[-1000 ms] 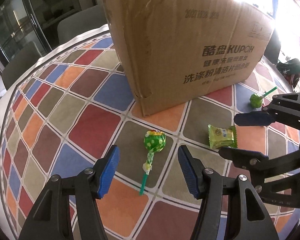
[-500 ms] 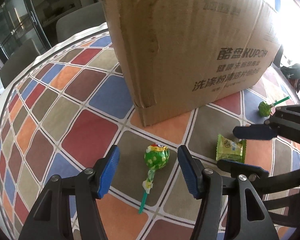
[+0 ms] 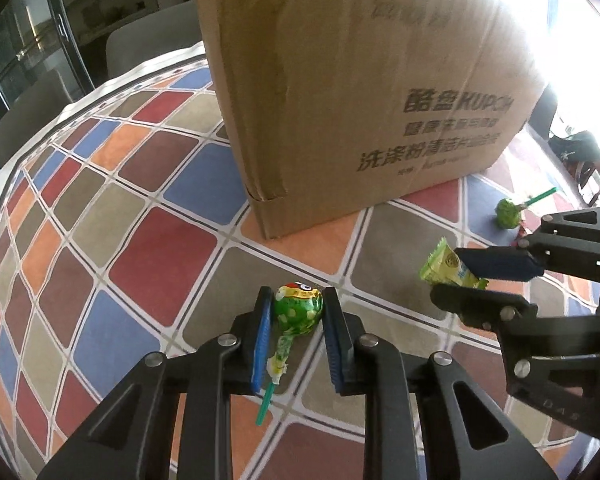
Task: Organize snacks
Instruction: 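Grasp the green lollipop with the left tool while the right tool grasps the yellow-green candy, then carry the lollipop and yellow-green candy over the box and lower them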
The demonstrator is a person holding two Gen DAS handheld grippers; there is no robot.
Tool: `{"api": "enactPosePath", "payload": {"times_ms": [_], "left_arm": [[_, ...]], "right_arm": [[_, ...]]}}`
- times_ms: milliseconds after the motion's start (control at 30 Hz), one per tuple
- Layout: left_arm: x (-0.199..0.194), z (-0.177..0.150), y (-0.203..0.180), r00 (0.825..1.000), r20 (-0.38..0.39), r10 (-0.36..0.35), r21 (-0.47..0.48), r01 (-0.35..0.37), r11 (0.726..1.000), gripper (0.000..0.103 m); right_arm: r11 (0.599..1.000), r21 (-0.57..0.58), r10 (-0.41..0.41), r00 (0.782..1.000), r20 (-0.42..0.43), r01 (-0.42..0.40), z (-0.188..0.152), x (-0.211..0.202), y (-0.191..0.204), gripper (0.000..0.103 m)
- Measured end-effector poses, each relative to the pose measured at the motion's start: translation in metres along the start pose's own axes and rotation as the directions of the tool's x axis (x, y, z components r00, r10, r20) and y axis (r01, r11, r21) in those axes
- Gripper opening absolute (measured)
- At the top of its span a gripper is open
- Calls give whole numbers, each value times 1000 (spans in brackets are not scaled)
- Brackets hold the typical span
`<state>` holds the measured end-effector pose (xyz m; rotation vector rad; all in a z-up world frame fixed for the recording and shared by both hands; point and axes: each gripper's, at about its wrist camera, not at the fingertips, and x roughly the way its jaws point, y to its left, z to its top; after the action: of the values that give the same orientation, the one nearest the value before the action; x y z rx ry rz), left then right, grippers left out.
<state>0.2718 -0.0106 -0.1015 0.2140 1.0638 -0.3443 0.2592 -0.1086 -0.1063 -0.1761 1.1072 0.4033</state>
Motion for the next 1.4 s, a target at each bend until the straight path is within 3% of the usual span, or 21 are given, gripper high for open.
{"api": "enactPosePath", "payload": {"times_ms": [633,1033,1400], "left_arm": [[-92,0,-21,986,163,12,-42,-5,999,25],[-140,12,-44,964,267,5,-9,-3,1000,25],[-165,50,-46,940,341,32,-1,-34,999,25]], "right_arm": [[999,41,-15,982,189,8,-11,-96,-7,22],[998,58,-34,947,319,16,-13,-153,-8,22],[995,93,-60,906,419,23,7,-189,-23,22]]}}
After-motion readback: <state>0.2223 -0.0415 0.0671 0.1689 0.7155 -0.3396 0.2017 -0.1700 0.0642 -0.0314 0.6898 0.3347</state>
